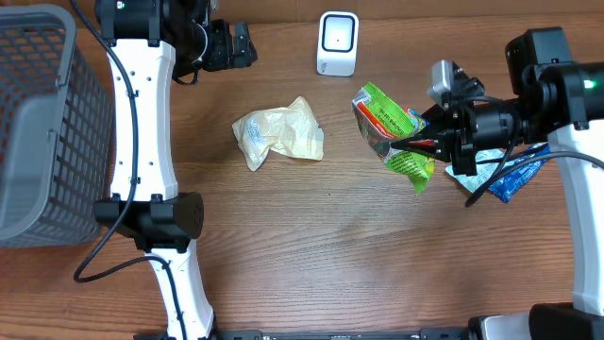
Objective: Scan the item barcode
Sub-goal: 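Hold the candy bag raised at the right side, then carry the green gummy candy bag up toward the white scanner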
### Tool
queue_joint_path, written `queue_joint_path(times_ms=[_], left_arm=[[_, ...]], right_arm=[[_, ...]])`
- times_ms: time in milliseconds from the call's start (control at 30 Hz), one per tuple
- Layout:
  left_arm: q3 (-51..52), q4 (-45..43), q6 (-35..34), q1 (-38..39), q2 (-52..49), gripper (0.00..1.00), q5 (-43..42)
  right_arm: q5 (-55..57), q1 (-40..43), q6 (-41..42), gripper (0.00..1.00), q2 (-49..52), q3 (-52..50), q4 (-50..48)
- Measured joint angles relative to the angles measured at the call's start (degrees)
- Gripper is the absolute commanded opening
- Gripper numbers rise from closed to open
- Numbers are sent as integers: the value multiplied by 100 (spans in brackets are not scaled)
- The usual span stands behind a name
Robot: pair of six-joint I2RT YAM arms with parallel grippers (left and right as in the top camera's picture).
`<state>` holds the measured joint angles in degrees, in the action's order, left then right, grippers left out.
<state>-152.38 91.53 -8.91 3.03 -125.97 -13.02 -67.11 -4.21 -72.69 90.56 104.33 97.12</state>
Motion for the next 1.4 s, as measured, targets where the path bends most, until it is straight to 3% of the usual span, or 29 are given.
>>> queue_joint_path(times_ms=[200,333,867,1067,1167,1267,1400], left_arm=[[0,0,0,0,0,100,0],[0,-2,0,0,0,100,0],[0,0,-2,0,0,100,0],[0,-2,0,0,0,100,0],[0,0,0,0,0,100,0],[0,-4,0,0,0,100,2],[0,4,0,0,0,100,0]], right_arm=[[509,-2,-142,4,-682,0,4],[870,-35,-750,4,-1080,0,7],[951,-33,-3167,4,-1080,0,-2],[1047,-35,-3571,4,-1080,0,-105],[1108,-33,-3526,4,-1060,0,-332],[1156,-42,-2898,4,-914,2,-1106],[1624,-44,-1174,4,-433,2,-2457]])
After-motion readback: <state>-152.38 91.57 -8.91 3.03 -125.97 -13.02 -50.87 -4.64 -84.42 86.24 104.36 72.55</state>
